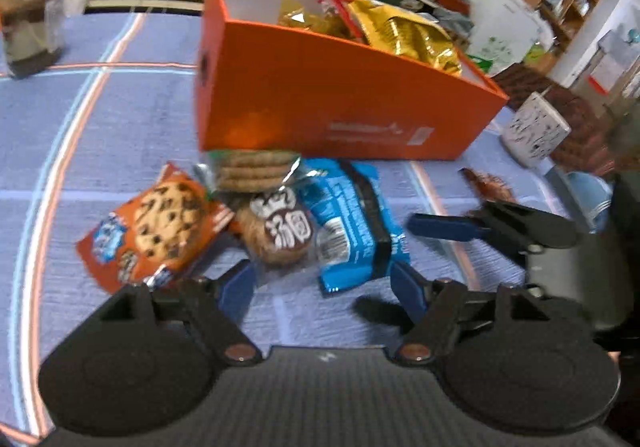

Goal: Organize snacks

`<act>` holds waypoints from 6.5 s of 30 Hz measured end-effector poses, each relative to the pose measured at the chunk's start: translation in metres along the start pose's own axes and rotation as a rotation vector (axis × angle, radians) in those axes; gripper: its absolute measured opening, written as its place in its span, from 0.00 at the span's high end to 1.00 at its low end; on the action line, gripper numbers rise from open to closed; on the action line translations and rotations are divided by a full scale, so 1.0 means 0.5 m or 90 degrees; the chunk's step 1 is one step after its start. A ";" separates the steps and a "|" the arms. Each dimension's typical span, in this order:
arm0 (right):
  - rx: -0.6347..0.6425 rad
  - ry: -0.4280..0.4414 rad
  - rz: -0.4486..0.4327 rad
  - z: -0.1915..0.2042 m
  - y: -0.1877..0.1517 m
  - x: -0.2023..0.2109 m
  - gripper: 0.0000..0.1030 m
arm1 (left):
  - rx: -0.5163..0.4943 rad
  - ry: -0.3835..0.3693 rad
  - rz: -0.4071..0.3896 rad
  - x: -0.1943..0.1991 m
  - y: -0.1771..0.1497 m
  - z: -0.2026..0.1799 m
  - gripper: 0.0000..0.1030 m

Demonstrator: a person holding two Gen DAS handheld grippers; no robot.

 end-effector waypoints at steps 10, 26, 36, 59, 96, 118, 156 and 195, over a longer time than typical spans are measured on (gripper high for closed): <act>0.064 0.049 -0.013 0.039 0.005 0.006 0.23 | -0.073 -0.009 0.017 -0.027 -0.008 -0.056 0.26; 0.002 0.010 -0.011 0.099 -0.152 0.219 0.21 | -0.103 -0.013 0.044 0.051 -0.174 -0.201 0.28; -0.101 -0.023 -0.045 0.024 -0.186 0.253 0.20 | -0.063 0.073 -0.012 0.048 -0.132 -0.153 0.25; -0.109 -0.049 -0.043 0.018 -0.139 0.177 0.18 | -0.001 0.041 -0.004 0.066 -0.147 -0.120 0.25; -0.042 -0.035 -0.043 0.095 -0.134 0.195 0.74 | -0.046 0.001 0.024 0.051 -0.133 -0.143 0.43; 0.018 -0.013 0.007 0.128 -0.106 0.130 0.25 | -0.103 0.120 -0.012 0.058 -0.050 -0.056 0.35; 0.011 -0.017 -0.004 0.110 -0.101 0.131 0.09 | -0.112 0.153 -0.008 0.027 -0.063 -0.058 0.35; 0.029 -0.015 -0.013 0.113 -0.119 0.159 0.47 | -0.060 -0.001 0.048 0.041 -0.119 -0.122 0.38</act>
Point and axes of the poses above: each gripper's, at about its wrist camera, not at the fingertips, and x roughly against the way its jaws point, z to its left, y to its top, the point moved 3 cm from there along -x, roughly the way its jaws point, and after that the axes turned 3 degrees about -z, right-handed, at the moved point
